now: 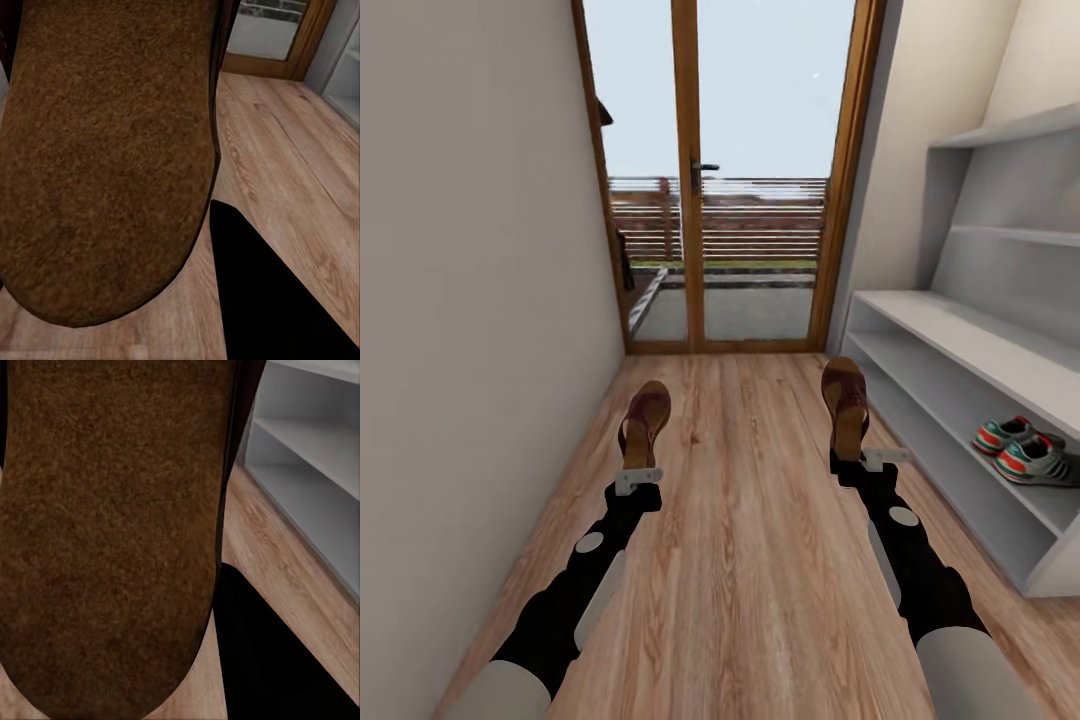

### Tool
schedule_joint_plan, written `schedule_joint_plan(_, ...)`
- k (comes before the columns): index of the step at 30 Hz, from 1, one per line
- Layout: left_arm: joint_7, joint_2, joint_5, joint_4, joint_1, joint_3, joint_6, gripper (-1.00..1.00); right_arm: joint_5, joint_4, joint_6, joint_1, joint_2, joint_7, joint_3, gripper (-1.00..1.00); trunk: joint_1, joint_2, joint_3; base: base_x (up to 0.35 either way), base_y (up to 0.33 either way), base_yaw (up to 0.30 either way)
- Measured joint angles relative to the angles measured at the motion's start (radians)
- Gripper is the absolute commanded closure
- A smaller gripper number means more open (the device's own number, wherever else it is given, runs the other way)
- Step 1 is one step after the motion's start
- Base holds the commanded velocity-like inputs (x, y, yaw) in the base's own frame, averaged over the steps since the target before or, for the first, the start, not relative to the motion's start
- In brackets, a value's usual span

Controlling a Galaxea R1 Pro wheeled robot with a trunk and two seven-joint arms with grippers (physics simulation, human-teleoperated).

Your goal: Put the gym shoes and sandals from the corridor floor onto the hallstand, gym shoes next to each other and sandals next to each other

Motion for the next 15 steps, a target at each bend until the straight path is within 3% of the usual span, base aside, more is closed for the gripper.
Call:
schedule_joint_plan(10, 0.000, 0.000, 0.000, 0.000, 0.000, 0.000, 0.000, 1.00, 0.000, 0.000, 0.000, 0.000, 0.000, 0.000, 0.000, 1.00, 0.000, 0.000, 0.000, 0.348, 0.000, -0.012)
schedule_joint_plan(15, 0.000, 0.000, 0.000, 0.000, 0.000, 0.000, 0.000, 1.00, 0.000, 0.000, 0.000, 0.000, 0.000, 0.000, 0.000, 1.00, 0.000, 0.000, 0.000, 0.348, 0.000, -0.164)
